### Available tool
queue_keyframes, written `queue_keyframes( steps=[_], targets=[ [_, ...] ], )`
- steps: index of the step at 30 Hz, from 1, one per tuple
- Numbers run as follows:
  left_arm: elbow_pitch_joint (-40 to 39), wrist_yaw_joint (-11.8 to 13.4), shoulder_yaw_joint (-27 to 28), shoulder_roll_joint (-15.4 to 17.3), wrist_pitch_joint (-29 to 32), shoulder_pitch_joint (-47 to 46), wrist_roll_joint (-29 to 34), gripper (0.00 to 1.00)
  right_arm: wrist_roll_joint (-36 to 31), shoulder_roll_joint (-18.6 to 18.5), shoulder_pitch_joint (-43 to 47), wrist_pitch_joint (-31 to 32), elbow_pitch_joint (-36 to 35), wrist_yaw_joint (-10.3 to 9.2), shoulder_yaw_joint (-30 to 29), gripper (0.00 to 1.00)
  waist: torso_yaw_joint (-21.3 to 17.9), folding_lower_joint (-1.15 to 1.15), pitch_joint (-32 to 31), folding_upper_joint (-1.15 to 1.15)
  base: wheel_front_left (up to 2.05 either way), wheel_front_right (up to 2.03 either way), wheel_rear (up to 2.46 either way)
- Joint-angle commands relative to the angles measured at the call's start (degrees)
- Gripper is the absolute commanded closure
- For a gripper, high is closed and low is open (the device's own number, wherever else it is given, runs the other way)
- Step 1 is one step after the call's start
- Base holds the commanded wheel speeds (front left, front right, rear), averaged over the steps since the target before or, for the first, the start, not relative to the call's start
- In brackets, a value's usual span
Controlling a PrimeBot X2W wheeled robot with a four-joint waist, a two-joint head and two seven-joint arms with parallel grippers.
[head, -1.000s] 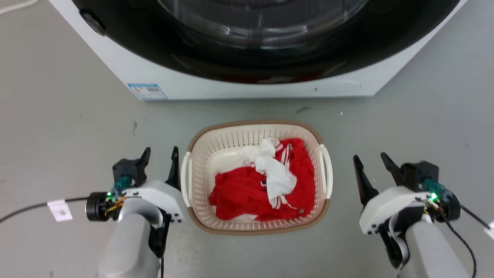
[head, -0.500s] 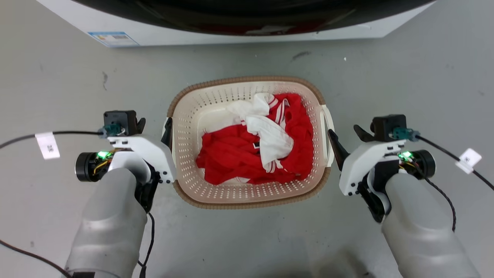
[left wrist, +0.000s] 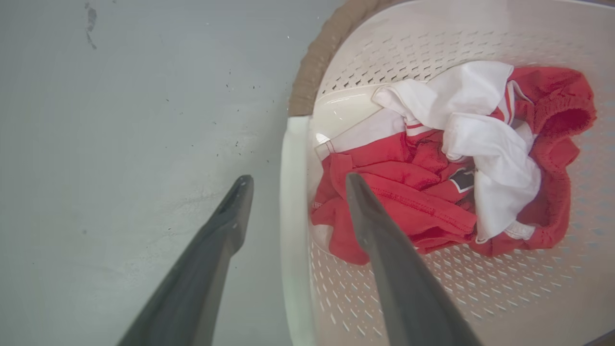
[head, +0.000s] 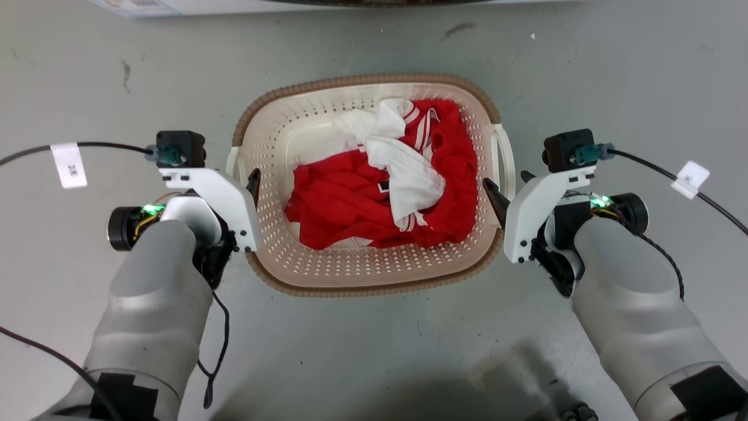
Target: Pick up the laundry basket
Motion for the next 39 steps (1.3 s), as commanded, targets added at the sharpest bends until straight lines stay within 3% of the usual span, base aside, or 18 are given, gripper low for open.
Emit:
queue_keyframes(
  steps=[1,13,14,15,16,17,32,39],
  targets=[
    [0.3,-0.1,-0.9,0.5,0.6,-1.3,-1.0,0.0,0.7,0.0,-1.8,0.1,1.2,-0.04,0.9,0.0,0.0,-0.01,1.4,0.0,0.0,0.0,0.0],
    [2.0,-0.1,-5.2,0.8,2.1,-3.7,-6.3,0.0,4.6,0.0,-5.6,0.0,6.0,-0.03,5.6,0.0,0.6,-0.01,4.5,0.0,0.0,0.0,0.0],
    [2.1,-0.1,-5.6,0.8,2.0,-3.9,-6.6,0.0,5.0,0.0,-6.0,-0.1,6.3,-0.03,5.9,0.3,0.7,-0.01,4.6,0.0,0.0,0.0,0.0],
    [1.8,-0.1,-6.0,0.9,1.3,-4.2,-6.8,0.03,5.5,0.0,-6.3,-0.1,6.5,-0.04,6.2,0.69,0.7,-0.01,4.8,0.0,0.0,0.0,0.0],
    [1.6,-0.1,-6.5,0.9,0.8,-4.4,-7.0,0.75,5.9,0.0,-6.4,0.2,6.7,-0.04,6.5,1.0,0.8,-0.01,4.9,0.0,0.0,0.0,0.0],
    [1.6,-0.1,-7.2,0.5,1.3,-4.3,-7.6,1.0,6.3,0.0,-6.5,0.3,6.8,-0.04,6.8,1.0,0.8,-0.01,5.0,0.0,0.0,0.0,0.0],
    [1.7,-0.1,-13.9,1.3,1.7,-4.2,-13.9,1.0,11.5,0.2,-6.6,-0.3,7.8,0.06,11.8,1.0,1.0,-0.01,4.3,0.0,0.0,0.0,0.0],
    [3.3,-0.1,-16.6,0.3,3.1,-2.5,-16.5,1.0,14.3,0.3,-4.7,2.1,8.3,0.07,13.7,1.0,1.2,-0.01,-0.5,0.0,0.0,0.0,0.0]
  ],
)
